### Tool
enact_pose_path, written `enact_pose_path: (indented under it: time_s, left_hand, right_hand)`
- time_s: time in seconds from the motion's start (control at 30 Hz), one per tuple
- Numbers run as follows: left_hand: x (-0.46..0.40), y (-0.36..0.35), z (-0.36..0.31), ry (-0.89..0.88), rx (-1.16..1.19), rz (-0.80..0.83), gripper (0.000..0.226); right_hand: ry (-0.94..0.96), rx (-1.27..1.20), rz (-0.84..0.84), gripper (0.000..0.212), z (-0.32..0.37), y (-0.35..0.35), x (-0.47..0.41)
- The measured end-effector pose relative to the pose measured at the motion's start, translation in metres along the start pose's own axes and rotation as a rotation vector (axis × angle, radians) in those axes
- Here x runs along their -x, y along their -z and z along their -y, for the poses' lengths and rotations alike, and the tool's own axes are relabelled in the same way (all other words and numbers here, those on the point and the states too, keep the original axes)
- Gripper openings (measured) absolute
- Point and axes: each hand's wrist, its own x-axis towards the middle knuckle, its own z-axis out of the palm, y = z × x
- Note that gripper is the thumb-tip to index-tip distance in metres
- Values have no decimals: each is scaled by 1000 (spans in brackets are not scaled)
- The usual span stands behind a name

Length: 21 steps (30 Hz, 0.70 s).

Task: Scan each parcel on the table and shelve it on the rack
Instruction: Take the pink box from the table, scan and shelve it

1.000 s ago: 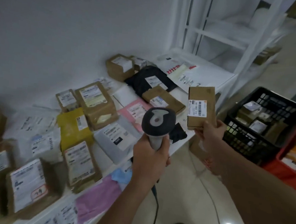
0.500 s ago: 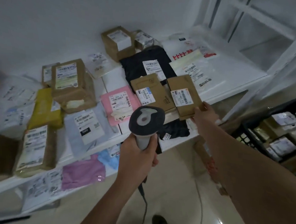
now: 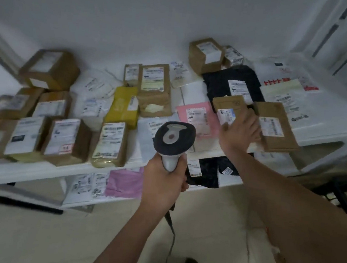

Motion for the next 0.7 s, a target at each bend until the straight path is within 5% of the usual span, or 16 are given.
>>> enact_pose_path:
  time_s: [0.4, 0.7]
  left_hand:
    - [45, 364, 63, -21, 58, -420, 30]
    - [102, 636, 105, 8, 96, -840, 33]
  right_hand:
    - [596, -117, 202, 48, 306, -120, 296]
    - [955, -298, 617, 28, 500, -197, 563]
